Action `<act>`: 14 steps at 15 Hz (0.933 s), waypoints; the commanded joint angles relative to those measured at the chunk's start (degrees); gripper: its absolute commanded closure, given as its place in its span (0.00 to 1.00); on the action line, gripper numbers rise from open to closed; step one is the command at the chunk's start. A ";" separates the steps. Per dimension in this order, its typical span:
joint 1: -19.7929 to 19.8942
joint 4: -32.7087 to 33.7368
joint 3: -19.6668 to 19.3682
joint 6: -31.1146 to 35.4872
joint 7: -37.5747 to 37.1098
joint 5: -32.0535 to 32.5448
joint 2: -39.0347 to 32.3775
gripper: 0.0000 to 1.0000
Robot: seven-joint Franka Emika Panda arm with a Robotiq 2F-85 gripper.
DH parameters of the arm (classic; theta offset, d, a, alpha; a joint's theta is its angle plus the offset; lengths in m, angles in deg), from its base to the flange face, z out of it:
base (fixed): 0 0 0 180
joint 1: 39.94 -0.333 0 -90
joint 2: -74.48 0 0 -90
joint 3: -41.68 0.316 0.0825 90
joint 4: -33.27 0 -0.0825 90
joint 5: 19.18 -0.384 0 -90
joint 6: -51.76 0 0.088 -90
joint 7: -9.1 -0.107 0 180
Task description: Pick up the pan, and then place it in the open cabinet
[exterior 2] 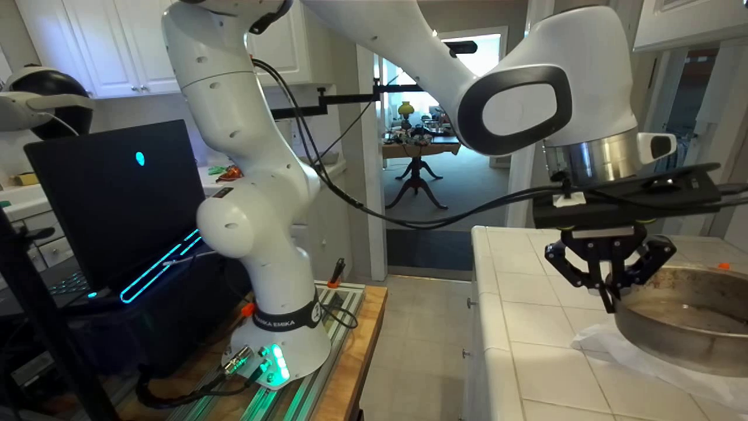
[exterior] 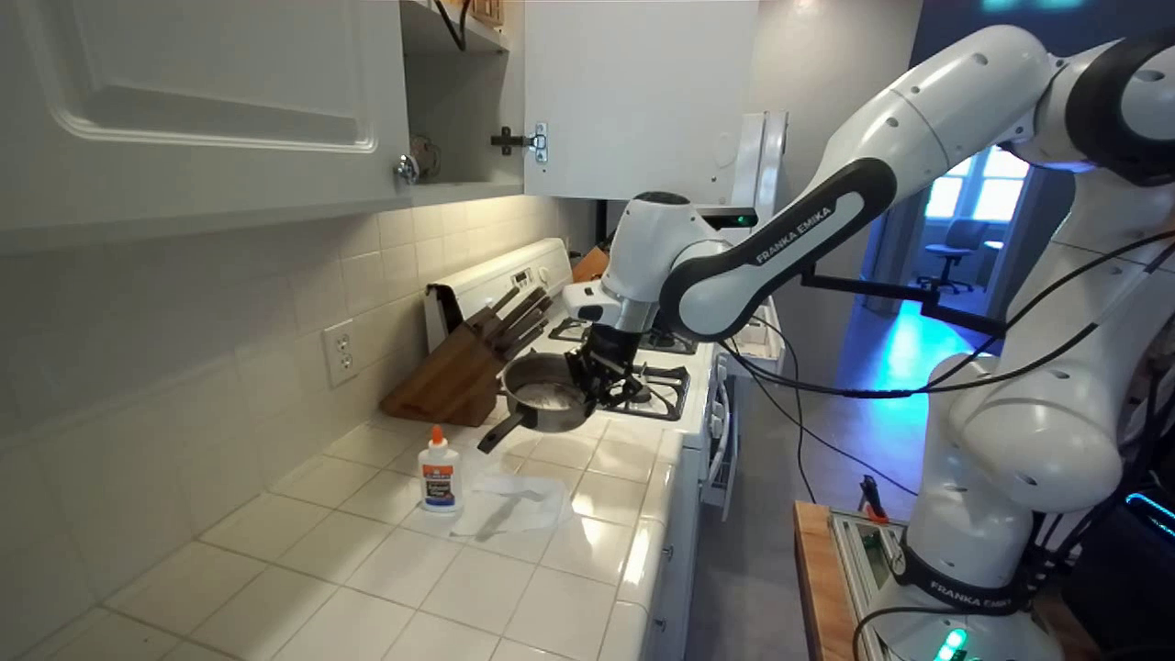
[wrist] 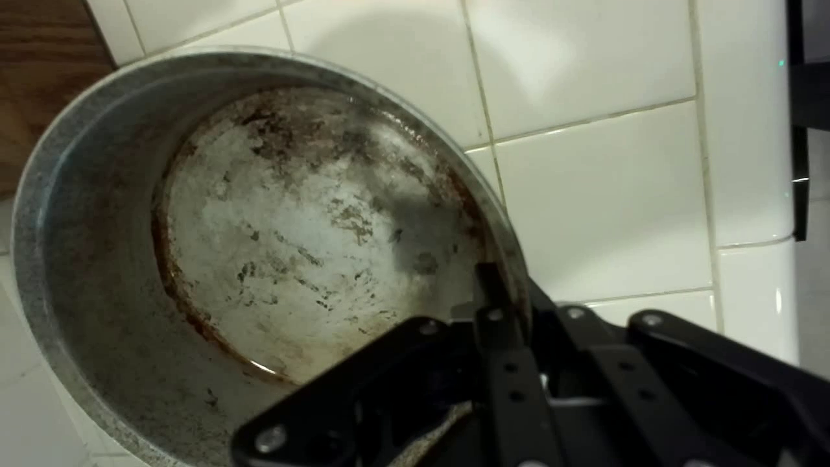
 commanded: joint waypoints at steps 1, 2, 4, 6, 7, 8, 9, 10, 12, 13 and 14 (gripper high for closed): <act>-1.52 -1.15 -0.96 -3.05 2.20 0.80 6.87 0.99; -1.93 -0.90 -1.07 -3.98 2.69 0.57 8.10 0.99; -2.39 -0.66 -0.90 -5.50 2.58 1.01 10.71 0.99; -3.23 -0.24 -1.03 -7.93 3.19 0.75 12.97 0.99; -3.61 0.18 -1.23 -9.10 3.52 0.50 14.06 0.99; -3.89 0.66 -1.45 -10.07 3.52 0.17 15.07 0.99; -4.05 1.18 -1.66 -10.54 3.33 0.03 15.77 0.99; -4.20 1.90 -1.97 -11.06 2.81 -0.31 16.22 0.99; -4.14 1.35 -1.84 -9.52 1.75 0.53 14.77 0.99; -4.17 1.51 -2.03 -9.63 1.76 0.51 15.18 0.94; -4.16 1.41 -2.09 -9.63 1.76 0.50 15.16 0.94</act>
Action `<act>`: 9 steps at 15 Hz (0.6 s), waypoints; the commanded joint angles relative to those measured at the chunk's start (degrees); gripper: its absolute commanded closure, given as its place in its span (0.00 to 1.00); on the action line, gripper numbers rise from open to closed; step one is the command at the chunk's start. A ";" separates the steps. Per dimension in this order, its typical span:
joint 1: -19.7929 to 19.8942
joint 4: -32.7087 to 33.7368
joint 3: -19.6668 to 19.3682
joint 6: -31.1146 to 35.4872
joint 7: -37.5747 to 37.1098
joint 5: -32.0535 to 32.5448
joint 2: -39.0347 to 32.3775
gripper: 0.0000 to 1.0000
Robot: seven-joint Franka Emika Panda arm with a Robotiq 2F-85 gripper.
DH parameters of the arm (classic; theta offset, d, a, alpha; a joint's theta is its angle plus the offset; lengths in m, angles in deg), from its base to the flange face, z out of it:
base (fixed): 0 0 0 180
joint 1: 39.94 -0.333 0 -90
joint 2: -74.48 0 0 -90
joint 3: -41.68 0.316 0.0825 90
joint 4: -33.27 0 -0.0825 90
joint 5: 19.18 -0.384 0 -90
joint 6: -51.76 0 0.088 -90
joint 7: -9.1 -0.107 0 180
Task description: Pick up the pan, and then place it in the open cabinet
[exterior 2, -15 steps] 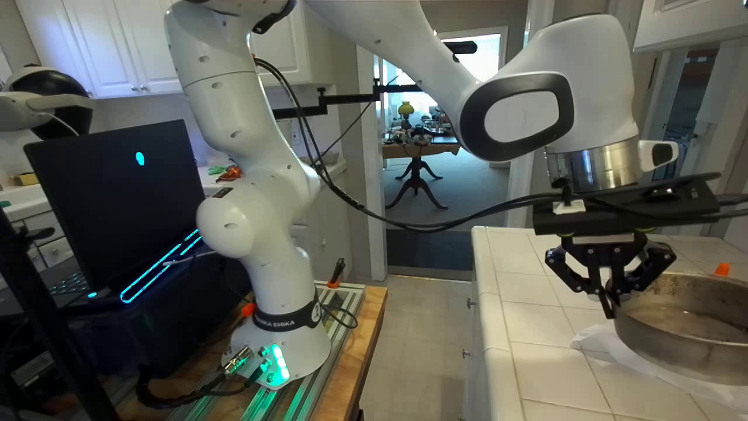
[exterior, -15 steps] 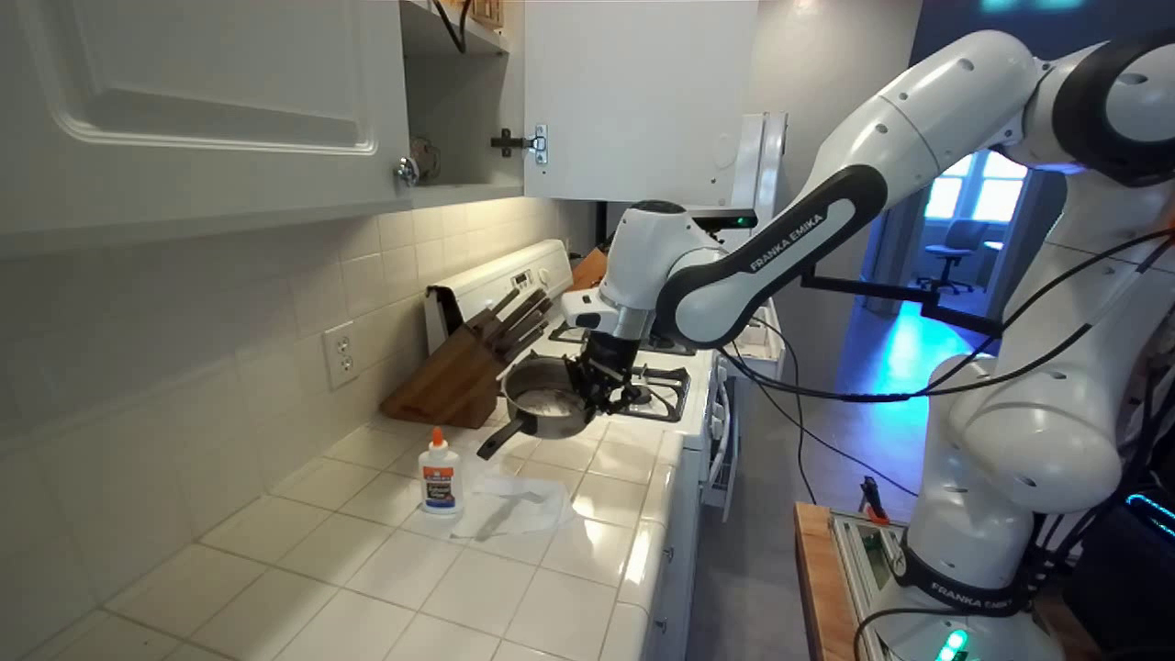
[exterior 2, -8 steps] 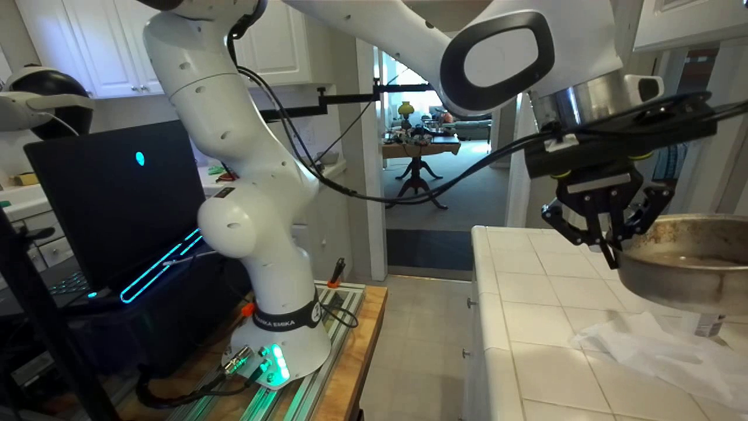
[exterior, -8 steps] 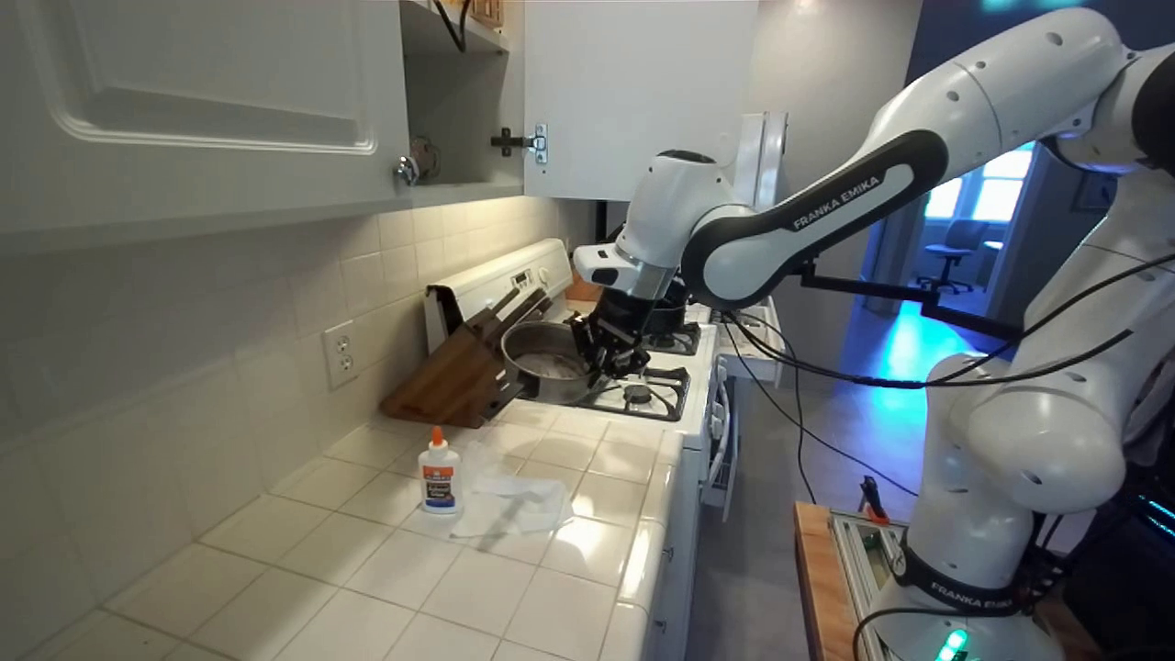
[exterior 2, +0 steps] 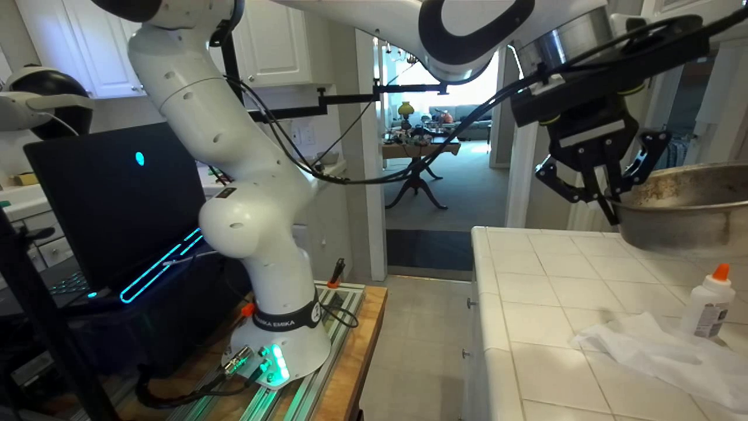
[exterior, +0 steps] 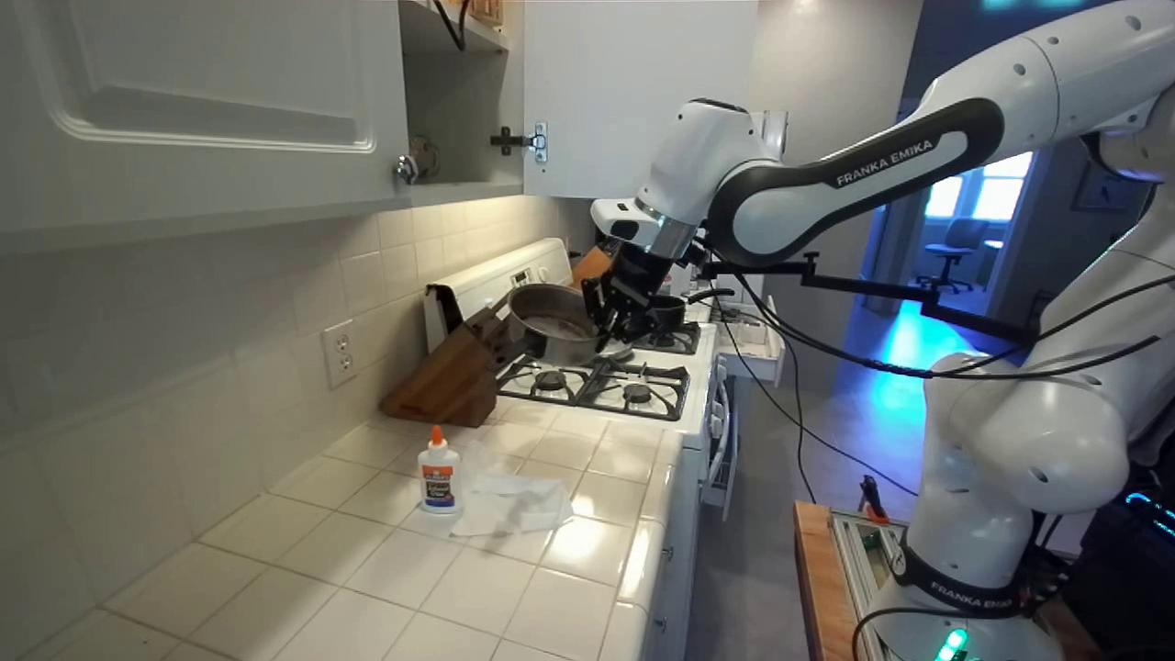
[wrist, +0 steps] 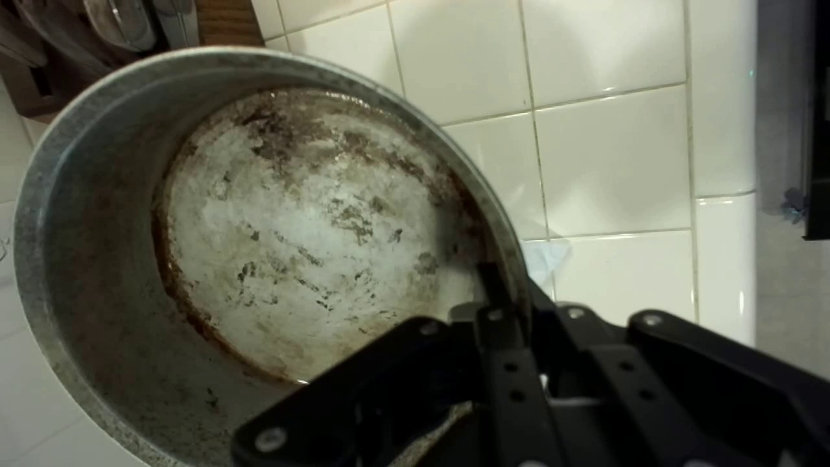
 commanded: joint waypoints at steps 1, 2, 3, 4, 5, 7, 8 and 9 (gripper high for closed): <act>-0.86 0.03 -0.74 -0.27 -0.44 0.56 -0.14 0.94; -0.92 -0.02 -0.72 -0.26 -0.44 0.54 -0.42 0.94; -0.95 -0.07 -0.71 -0.26 -0.43 0.53 -0.57 0.94; -0.96 -0.09 -0.71 -0.26 -0.43 0.53 -0.60 0.94; -0.97 -0.10 -0.71 -0.26 -0.43 0.52 -0.60 0.94; -0.98 -0.09 -0.71 -0.26 -0.43 0.52 -0.60 0.94; -0.98 -0.10 -0.71 -0.26 -0.43 0.52 -0.60 0.94; -0.98 -0.09 -0.71 -0.26 -0.43 0.52 -0.60 0.99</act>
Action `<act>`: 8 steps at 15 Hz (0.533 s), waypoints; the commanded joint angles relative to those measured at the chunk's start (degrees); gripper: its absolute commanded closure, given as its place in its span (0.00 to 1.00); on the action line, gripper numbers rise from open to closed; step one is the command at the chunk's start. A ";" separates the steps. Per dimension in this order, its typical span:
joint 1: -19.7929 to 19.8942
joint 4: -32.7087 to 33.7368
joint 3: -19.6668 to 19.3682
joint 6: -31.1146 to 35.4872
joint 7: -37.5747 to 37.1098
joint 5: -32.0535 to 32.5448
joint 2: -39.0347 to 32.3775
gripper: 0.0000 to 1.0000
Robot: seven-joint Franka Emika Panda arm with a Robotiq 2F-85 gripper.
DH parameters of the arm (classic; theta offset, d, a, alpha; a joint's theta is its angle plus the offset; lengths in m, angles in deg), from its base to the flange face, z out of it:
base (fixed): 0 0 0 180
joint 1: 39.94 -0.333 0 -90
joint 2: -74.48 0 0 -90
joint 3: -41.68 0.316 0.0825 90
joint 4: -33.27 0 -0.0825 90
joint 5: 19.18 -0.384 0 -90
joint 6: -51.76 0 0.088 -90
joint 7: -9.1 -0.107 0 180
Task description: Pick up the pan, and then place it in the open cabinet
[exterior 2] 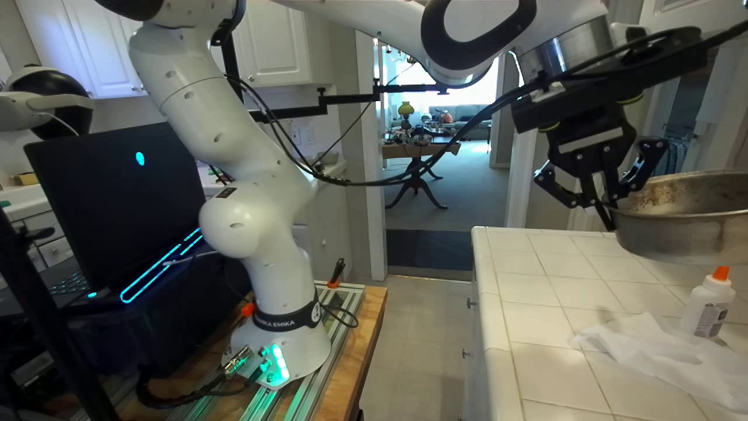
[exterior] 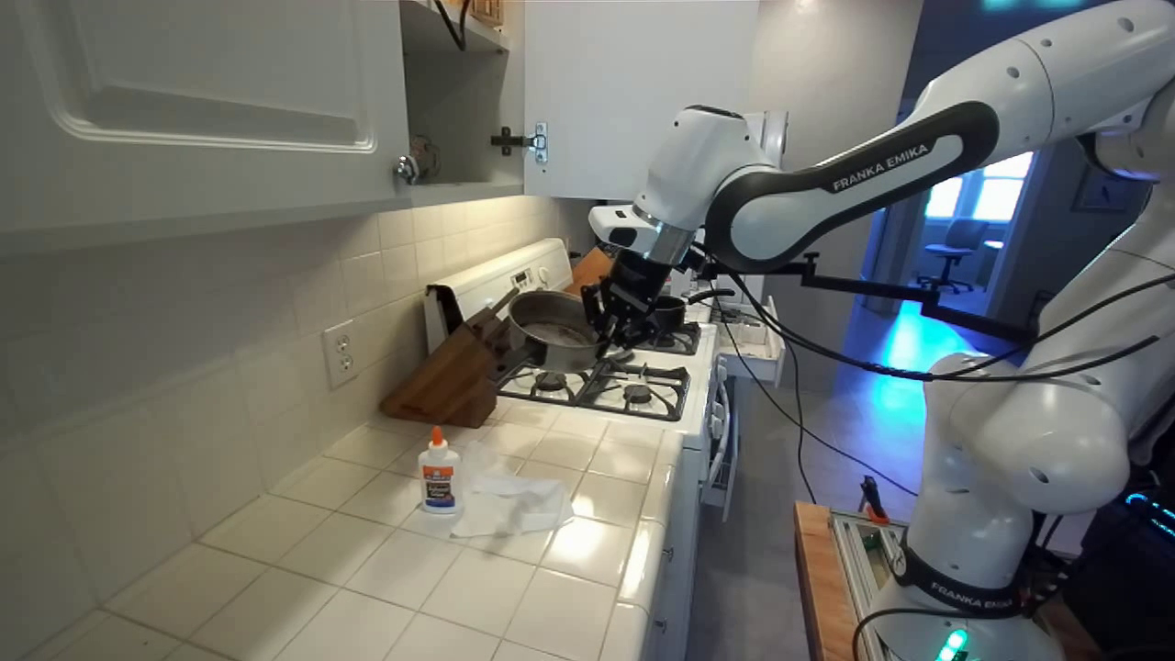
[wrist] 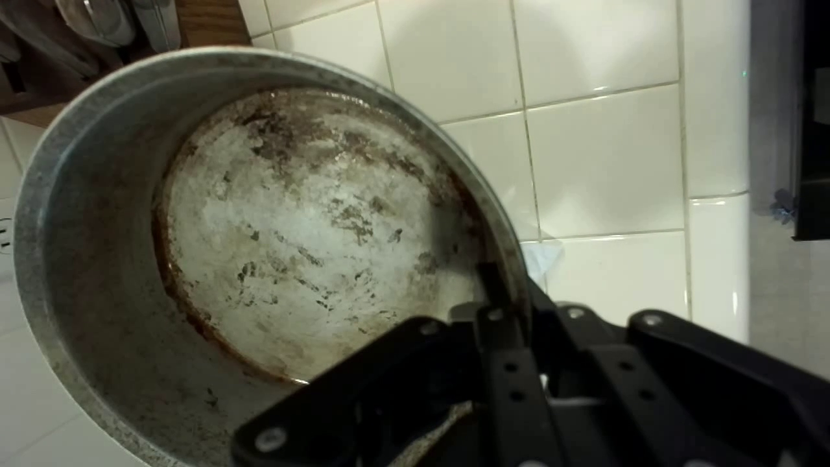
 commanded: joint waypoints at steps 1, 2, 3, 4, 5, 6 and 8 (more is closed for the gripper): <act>-0.82 0.73 -0.91 -0.57 -0.17 0.32 0.43 0.99; -0.88 1.23 -1.07 -0.78 0.01 0.14 0.71 0.99; -0.77 1.85 -1.06 -0.96 -0.04 0.29 1.00 0.99; -0.93 2.51 -1.26 -1.54 0.36 0.10 1.10 0.99; -1.05 3.32 -1.44 -1.87 0.53 -0.10 1.16 0.99; -1.12 4.05 -1.56 -2.08 0.64 -0.20 1.11 0.99; -1.75 5.60 -2.19 -2.37 1.59 -0.99 0.98 0.99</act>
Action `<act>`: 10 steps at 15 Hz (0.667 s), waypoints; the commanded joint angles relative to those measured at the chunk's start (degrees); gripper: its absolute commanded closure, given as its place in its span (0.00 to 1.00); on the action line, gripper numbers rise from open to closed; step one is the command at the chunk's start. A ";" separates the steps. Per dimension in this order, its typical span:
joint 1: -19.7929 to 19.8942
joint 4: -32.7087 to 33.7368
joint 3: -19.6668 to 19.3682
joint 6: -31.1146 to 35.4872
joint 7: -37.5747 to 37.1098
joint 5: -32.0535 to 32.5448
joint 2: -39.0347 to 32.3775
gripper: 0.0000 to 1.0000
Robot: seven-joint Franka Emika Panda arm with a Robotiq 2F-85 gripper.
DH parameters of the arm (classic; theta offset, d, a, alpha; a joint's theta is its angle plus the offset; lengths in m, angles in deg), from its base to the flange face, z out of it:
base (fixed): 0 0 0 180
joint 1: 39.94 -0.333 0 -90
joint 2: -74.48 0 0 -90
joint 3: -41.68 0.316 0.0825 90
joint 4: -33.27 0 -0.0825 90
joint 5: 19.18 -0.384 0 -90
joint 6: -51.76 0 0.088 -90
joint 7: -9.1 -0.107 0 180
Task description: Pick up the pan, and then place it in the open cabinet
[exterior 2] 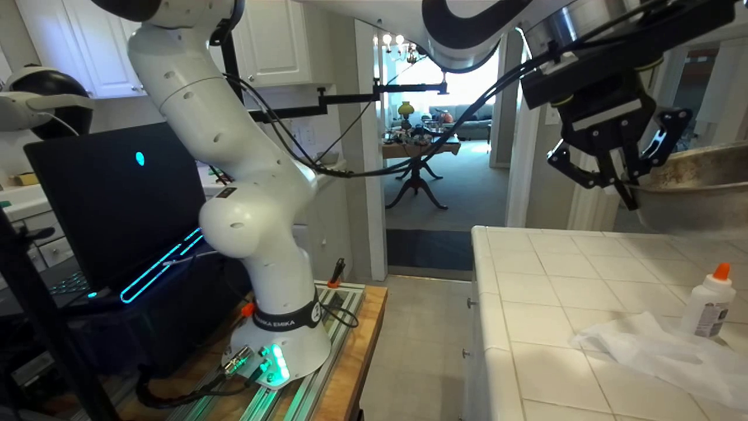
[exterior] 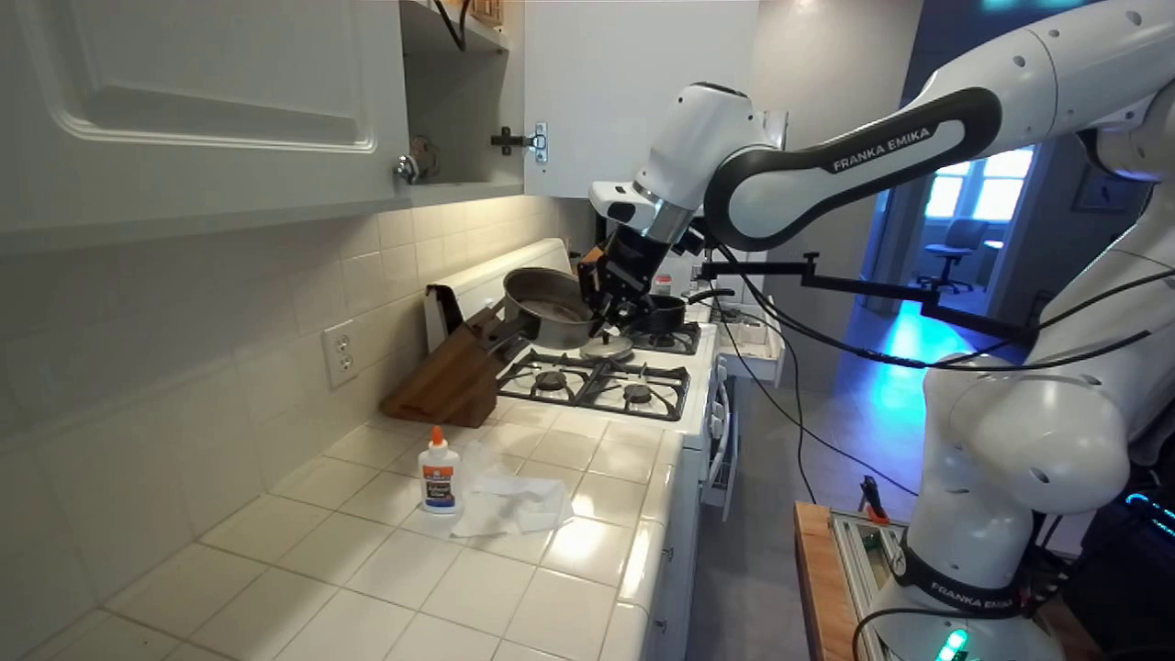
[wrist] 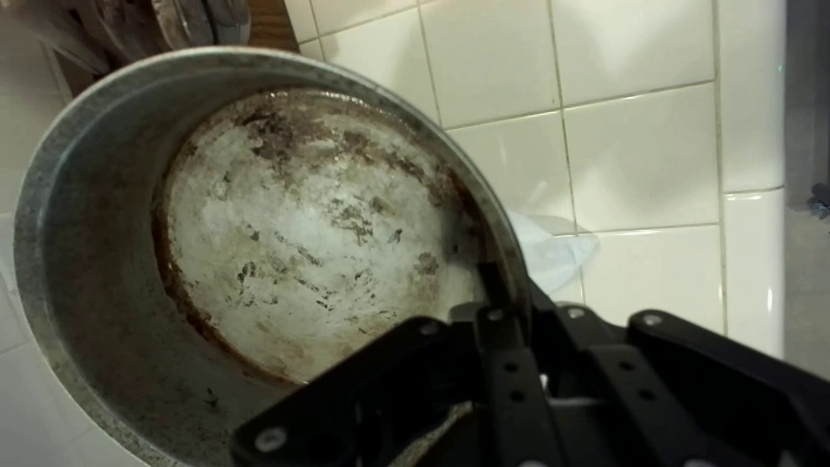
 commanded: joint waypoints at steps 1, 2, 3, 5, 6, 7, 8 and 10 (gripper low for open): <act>-2.09 3.75 -1.82 -2.30 2.12 -1.67 0.34 0.99; -2.25 4.59 -1.99 -2.15 2.03 -1.87 0.14 0.99; -2.58 5.73 -2.32 -2.13 2.04 -2.25 -0.23 0.99; -2.90 7.91 -2.65 -2.50 1.44 -2.76 -0.83 0.99; -3.16 8.70 -2.78 -3.07 1.61 -3.10 -0.54 0.99; -3.35 9.27 -2.89 -3.42 1.79 -3.28 -0.20 0.99; -3.48 9.67 -2.90 -3.78 1.86 -3.30 0.37 0.99; -3.85 10.99 -3.20 -4.44 2.20 -3.90 0.85 0.99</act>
